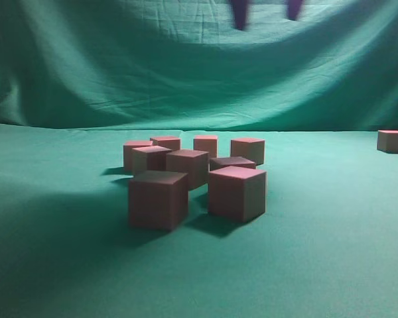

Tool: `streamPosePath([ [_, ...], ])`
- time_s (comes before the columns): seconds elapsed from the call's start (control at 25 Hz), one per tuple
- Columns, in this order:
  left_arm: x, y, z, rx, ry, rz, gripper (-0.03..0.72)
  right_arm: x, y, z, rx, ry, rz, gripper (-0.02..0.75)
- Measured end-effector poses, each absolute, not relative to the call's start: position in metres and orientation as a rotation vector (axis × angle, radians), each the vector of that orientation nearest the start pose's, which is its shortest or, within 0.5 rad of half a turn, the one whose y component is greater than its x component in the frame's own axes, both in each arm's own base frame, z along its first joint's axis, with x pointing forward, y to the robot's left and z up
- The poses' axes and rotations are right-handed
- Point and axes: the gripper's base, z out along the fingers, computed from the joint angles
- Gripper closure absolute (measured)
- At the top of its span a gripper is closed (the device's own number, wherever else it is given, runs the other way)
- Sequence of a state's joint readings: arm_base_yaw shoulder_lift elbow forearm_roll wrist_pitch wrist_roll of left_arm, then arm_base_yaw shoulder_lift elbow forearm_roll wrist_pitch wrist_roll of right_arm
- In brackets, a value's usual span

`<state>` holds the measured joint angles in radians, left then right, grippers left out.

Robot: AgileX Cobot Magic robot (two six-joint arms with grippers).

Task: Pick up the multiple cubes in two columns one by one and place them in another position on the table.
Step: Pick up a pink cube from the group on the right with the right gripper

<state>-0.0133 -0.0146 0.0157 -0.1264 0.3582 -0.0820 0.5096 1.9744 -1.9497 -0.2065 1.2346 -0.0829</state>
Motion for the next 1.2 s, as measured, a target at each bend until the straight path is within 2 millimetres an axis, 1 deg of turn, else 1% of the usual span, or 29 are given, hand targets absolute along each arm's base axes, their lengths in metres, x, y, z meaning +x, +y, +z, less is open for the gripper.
streamPosePath([
  [0.04,0.053,-0.005,0.177,-0.141,1.839,-0.19,0.688,0.395,0.175,0.321,-0.739,2.612,-0.164,0.069],
  [0.16,0.053,-0.005,0.177,-0.141,1.839,-0.19,0.688,0.421,0.107,0.314,-0.423,2.713,-0.141,0.069],
  [0.24,0.053,-0.005,0.177,-0.141,1.839,-0.19,0.688,0.433,0.073,0.302,-0.271,2.77,-0.108,0.069],
  [0.28,0.053,-0.005,0.177,-0.141,1.839,-0.19,0.688,0.437,0.059,0.295,-0.21,2.793,-0.093,0.069],
  [0.4,0.053,-0.005,0.177,-0.141,1.839,-0.19,0.688,0.45,0.03,0.266,-0.105,2.867,-0.081,0.069],
  [0.44,0.053,-0.005,0.177,-0.141,1.839,-0.19,0.688,0.454,0.025,0.256,-0.086,2.89,-0.08,0.069],
  [0.56,0.053,-0.005,0.177,-0.141,1.839,-0.19,0.688,0.464,0.018,0.229,-0.065,2.92,-0.075,0.069],
  [0.6,0.053,-0.005,0.177,-0.141,1.839,-0.19,0.688,0.468,0.018,0.221,-0.067,2.919,-0.074,0.126],
  [0.68,0.053,-0.005,0.177,-0.141,1.839,-0.19,0.688,0.474,0.019,0.208,-0.069,2.91,-0.072,0.123],
  [0.72,0.053,-0.005,0.177,-0.141,1.839,-0.19,0.688,0.476,0.019,0.203,-0.069,2.906,-0.069,0.169],
  [0.8,0.053,-0.005,0.177,-0.141,1.839,-0.19,0.688,0.48,0.02,0.193,-0.071,2.897,-0.067,0.171],
  [1.0,0.053,-0.005,0.177,-0.141,1.839,-0.19,0.688,0.485,0.019,0.186,-0.08,2.873,-0.085,0.171],
  [1.12,0.053,-0.005,0.177,-0.141,1.839,-0.19,0.688,0.487,0.014,0.181,-0.068,2.874,-0.099,0.171],
  [1.2,0.053,-0.005,0.177,-0.141,1.839,-0.19,0.688,0.488,0.011,0.174,-0.061,2.888,-0.103,0.171],
])
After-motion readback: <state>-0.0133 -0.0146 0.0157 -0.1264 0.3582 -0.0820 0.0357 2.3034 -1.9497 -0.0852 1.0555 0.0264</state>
